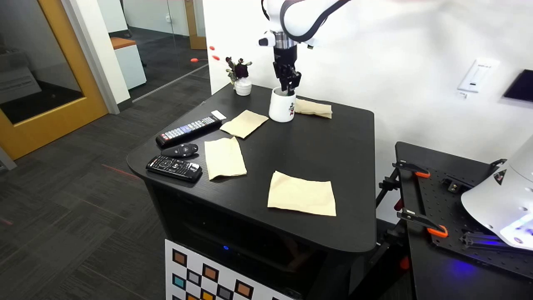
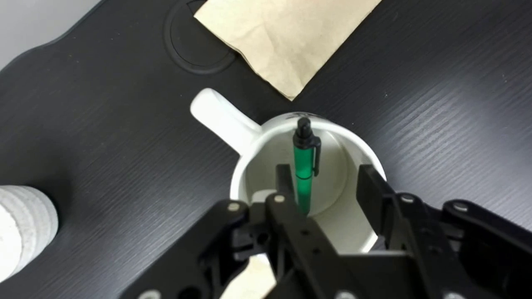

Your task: Put the pen in the mug on the table

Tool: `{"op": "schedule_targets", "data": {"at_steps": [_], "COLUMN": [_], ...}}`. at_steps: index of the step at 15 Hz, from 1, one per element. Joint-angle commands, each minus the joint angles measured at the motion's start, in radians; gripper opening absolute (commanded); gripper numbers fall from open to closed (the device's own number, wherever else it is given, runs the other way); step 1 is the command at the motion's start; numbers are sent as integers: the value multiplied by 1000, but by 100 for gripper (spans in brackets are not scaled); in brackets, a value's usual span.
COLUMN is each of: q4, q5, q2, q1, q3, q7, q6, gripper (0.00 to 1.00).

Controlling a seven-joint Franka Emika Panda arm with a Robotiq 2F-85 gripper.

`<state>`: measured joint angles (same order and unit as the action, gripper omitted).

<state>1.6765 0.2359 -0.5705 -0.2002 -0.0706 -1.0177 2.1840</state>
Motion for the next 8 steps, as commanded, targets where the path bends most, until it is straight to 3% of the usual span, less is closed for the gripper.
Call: {"op": "schedule_targets", "data": {"at_steps": [1,8], "q4": [-8,-28], "q5": [28,42], "q2": [-16,-40], "q1": [3,8], "q3": [-8,-16], "q7": [18,34], "q6": [36,33], "gripper": [43,39]}}
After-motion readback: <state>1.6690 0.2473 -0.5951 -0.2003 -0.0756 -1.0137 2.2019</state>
